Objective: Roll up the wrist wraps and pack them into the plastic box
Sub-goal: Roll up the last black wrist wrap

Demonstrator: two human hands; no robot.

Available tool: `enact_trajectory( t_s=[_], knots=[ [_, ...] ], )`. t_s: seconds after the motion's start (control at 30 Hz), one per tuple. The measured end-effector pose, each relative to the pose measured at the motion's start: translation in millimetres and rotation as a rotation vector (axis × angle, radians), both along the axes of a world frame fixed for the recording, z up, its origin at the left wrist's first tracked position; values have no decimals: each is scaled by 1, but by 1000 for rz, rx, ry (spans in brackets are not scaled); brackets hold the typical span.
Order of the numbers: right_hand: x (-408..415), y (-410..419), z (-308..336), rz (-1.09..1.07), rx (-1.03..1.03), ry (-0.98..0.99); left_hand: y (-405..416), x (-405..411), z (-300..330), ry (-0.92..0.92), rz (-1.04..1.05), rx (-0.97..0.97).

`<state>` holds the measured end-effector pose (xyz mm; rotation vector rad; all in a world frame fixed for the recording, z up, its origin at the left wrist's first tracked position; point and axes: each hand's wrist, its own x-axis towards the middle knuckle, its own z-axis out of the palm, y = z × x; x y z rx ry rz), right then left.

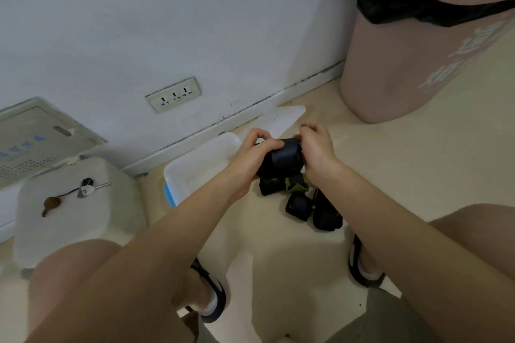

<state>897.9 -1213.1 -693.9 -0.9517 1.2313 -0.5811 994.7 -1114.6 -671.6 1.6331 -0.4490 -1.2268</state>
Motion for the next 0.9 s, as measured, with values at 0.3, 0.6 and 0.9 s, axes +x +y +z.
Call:
enact_trajectory(
  t_s=[0.3,0.6,0.9],
  knots=[
    [-48,-74,-130,443,-52,749,-36,33,-82,67,4,158],
    [-47,-98,-231,835,-268,1154,-50,88,-151,213,-170,292],
    [-37,-124,-284,959,-162,1228,-44,141,-179,3,-307,390]
  ],
)
